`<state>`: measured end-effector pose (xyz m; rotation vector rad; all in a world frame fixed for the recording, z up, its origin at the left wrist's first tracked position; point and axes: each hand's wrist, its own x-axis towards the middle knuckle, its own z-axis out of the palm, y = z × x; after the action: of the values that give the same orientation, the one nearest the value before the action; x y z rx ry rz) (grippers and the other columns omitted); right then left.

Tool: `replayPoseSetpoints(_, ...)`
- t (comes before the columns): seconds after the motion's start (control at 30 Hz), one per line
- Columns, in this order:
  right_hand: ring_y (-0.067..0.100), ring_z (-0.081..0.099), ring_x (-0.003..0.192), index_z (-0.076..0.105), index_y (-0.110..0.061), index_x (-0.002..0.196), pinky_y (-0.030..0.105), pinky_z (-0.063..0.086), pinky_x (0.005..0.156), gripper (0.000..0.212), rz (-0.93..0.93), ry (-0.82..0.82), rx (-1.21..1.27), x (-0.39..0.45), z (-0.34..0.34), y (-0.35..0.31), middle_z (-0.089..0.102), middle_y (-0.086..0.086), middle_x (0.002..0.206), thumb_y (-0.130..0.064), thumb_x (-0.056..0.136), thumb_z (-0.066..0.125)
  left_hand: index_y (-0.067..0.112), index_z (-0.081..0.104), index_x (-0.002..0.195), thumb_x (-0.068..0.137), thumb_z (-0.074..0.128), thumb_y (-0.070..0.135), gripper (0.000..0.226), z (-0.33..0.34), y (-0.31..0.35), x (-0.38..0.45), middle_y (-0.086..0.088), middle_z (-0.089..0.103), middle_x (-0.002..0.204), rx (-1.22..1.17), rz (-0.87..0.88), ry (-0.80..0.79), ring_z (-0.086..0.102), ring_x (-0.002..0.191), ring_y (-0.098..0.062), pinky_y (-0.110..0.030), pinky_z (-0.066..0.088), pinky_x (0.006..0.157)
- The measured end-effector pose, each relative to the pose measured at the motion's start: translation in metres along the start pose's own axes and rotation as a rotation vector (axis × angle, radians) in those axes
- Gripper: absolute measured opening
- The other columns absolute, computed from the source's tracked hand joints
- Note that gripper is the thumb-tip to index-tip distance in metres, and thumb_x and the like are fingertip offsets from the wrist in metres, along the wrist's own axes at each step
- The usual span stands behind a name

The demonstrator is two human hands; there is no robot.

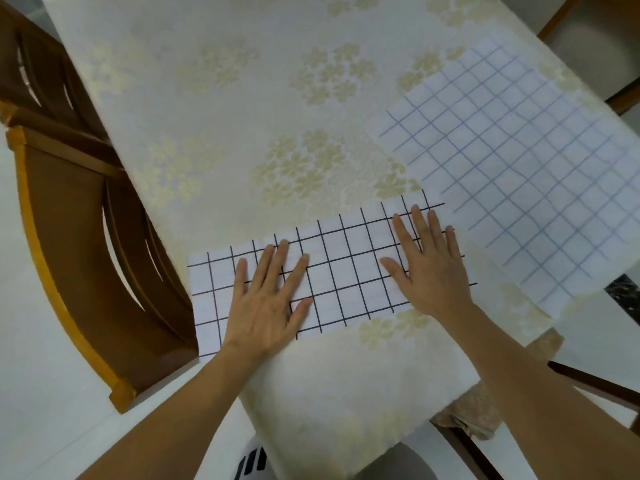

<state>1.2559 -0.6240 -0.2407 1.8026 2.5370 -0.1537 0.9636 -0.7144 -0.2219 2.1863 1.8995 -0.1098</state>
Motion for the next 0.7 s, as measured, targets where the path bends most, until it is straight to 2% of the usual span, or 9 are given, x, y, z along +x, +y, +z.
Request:
replayPoseSetpoints(0.1,0.030,0.000,0.154,0.010,-0.024,0.159,0.054,0.011,0.123,0.074,0.049,-0.014,-0.011,-0.002,-0.001,-0.007,0.002,0.007,0.168,-0.067,0.099,0.021,0.029,0.007,0.159,0.101,0.028,0.057,0.067,-0.010,0.007,0.014,-0.003,-0.001,0.167,0.004,0.149,0.037,-0.002,0.154,-0.022,-0.057,0.009,0.122)
replayPoseSetpoints(0.23,0.027,-0.005,0.154,0.004,-0.026,0.159,0.054,0.010,0.123,0.075,0.104,-0.037,-0.009,-0.002,0.002,-0.013,-0.004,0.005,0.168,-0.066,0.099,0.021,0.027,0.004,0.159,0.103,0.027,0.054,0.066,-0.006,0.006,0.034,-0.003,-0.002,0.167,0.051,0.425,-0.043,-0.001,0.154,-0.022,-0.057,0.014,0.121)
replayPoseSetpoints(0.33,0.028,-0.005,0.154,0.006,-0.025,0.159,0.053,0.010,0.123,0.075,0.096,-0.023,-0.018,-0.002,0.001,-0.014,-0.002,0.006,0.168,-0.064,0.099,0.027,0.030,0.003,0.159,0.103,0.024,0.056,0.065,0.002,0.000,0.036,-0.002,-0.002,0.167,0.048,0.451,-0.077,0.000,0.154,-0.022,-0.056,0.016,0.121)
replayPoseSetpoints(0.53,0.029,-0.003,0.154,0.005,-0.027,0.159,0.056,0.014,0.121,0.074,0.114,-0.075,-0.007,-0.003,-0.007,-0.014,-0.001,0.005,0.168,-0.066,0.099,0.022,0.027,0.012,0.159,0.102,0.030,0.055,0.066,-0.007,0.004,0.037,-0.005,0.005,0.167,0.022,0.481,-0.029,0.004,0.154,-0.024,-0.059,0.018,0.120)
replayPoseSetpoints(0.7,0.028,0.009,0.154,0.017,-0.024,0.159,0.054,0.012,0.123,0.064,0.337,0.069,0.069,-0.027,-0.023,-0.014,0.015,0.007,0.166,-0.056,0.103,0.024,0.024,0.026,0.156,0.102,0.039,0.045,0.060,-0.034,0.022,0.082,-0.004,0.020,0.165,0.031,0.696,0.046,0.018,0.152,-0.024,-0.061,0.016,0.119)
